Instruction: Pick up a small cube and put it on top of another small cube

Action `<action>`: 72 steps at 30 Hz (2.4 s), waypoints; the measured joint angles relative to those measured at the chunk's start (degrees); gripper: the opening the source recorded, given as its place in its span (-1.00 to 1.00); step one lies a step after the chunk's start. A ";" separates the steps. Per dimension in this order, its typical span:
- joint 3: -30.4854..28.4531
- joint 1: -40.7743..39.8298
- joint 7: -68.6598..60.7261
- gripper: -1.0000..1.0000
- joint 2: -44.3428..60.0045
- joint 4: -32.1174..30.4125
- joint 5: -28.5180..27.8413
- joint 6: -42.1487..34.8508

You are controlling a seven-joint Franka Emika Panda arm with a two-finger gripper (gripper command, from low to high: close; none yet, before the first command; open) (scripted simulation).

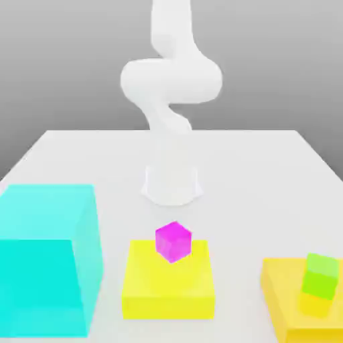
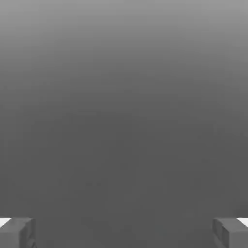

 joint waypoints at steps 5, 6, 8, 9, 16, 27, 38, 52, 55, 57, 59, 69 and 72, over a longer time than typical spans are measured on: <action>-5.17 1.26 -12.21 0.00 -0.88 -0.08 -4.04 -3.76; -6.24 1.46 -14.84 0.00 -1.22 -0.35 -4.93 -4.18; -8.40 1.85 -20.11 0.00 -1.90 -0.93 -6.73 -4.98; -9.48 2.05 -22.74 0.00 -2.24 -1.22 -7.63 -5.38; -16.90 3.14 -41.36 0.00 -4.33 -3.35 -13.72 -7.92; -28.99 5.33 -70.58 0.00 -6.92 -6.83 -23.56 -11.34; -41.63 8.22 -99.44 0.00 -8.69 -10.43 -33.87 -14.06; -60.81 15.16 -136.86 0.00 -8.77 -17.80 -49.50 -11.41; -65.74 17.81 -144.77 0.00 -8.40 -19.87 -53.54 -9.59; -69.12 19.79 -149.91 0.00 -8.11 -21.23 -56.31 -8.32; -72.59 21.96 -154.94 0.00 -7.82 -22.57 -59.16 -7.01; -90.93 35.63 -177.87 0.00 -7.70 -28.79 -75.21 -0.97; -98.02 41.25 -177.95 0.00 -8.69 -28.73 -81.44 1.45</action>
